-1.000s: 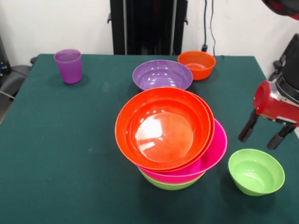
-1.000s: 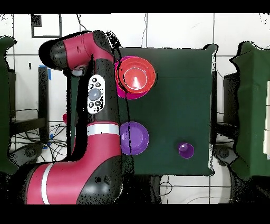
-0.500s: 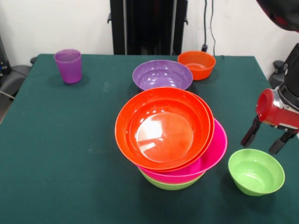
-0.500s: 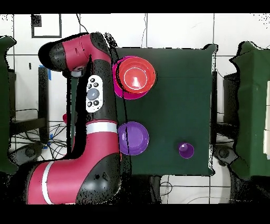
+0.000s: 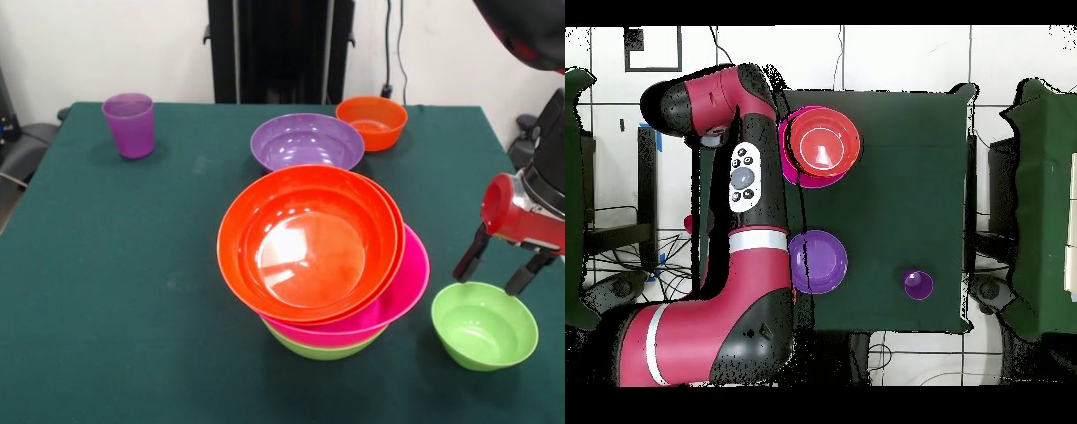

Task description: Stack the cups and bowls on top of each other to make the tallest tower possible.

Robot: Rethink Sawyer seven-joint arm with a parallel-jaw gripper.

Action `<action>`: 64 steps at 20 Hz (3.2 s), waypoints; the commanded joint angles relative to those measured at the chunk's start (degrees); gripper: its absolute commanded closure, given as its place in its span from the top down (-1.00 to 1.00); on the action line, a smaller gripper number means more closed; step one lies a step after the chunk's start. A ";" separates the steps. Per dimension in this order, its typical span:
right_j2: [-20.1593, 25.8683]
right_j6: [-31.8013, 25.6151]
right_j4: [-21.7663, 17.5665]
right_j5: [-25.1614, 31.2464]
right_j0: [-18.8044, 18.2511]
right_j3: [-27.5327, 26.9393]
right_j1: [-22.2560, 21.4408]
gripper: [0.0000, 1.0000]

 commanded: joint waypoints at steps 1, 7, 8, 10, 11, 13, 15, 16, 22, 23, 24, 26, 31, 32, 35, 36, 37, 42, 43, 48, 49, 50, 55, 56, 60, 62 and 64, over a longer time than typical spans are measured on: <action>4.11 -0.78 0.16 -2.43 0.12 5.63 -0.29 1.00; 4.39 -0.55 0.06 -2.03 0.59 3.11 1.23 1.00; 4.61 -0.46 0.16 -2.81 0.56 3.12 1.28 1.00; 5.25 -0.66 0.68 -3.29 0.31 3.23 1.38 1.00; 5.45 -0.82 0.82 -4.07 0.26 3.72 1.23 1.00; 5.76 -0.95 1.14 -4.92 0.17 4.20 1.29 1.00; 6.01 -0.79 1.57 -6.24 0.06 5.02 1.21 1.00; 6.30 -0.83 1.93 -6.83 -0.08 5.46 1.23 1.00; 7.05 -1.32 3.07 -10.33 -0.26 7.34 1.57 1.00; 7.26 -1.67 3.27 -10.73 -0.31 7.54 1.62 1.00; 7.45 -1.83 3.48 -10.84 -0.37 7.34 1.89 1.00; 7.76 -2.19 3.81 -10.60 -0.38 6.58 2.74 1.00; 7.92 -2.43 4.63 -12.74 -0.38 7.49 2.91 1.00; 7.89 -2.48 4.77 -13.04 -0.39 7.60 3.01 1.00; 7.86 -2.14 5.15 -15.66 -0.50 10.34 1.98 1.00; 7.90 -1.96 5.30 -16.37 -0.56 11.19 1.67 1.00; 7.95 -1.58 5.54 -16.79 -0.64 11.91 1.42 1.00; 5.85 0.58 5.09 -16.05 0.22 14.21 0.46 1.00; 5.29 1.06 4.96 -15.57 0.47 14.71 0.05 1.00; 2.42 3.60 4.14 -12.87 1.61 15.64 -0.25 1.00; 2.21 3.92 4.08 -13.49 1.69 16.24 -0.37 1.00; 2.09 4.10 4.09 -14.37 1.68 17.45 -0.79 1.00; 3.08 3.87 4.55 -19.57 1.09 20.64 -1.68 1.00; 3.47 3.73 4.60 -20.82 0.86 21.48 -2.04 1.00; 4.23 3.50 4.61 -23.94 0.46 23.29 -2.70 1.00; 4.19 3.25 4.70 -23.32 0.56 22.53 -2.29 1.00; 3.83 4.11 4.82 -23.60 0.88 21.22 -1.57 1.00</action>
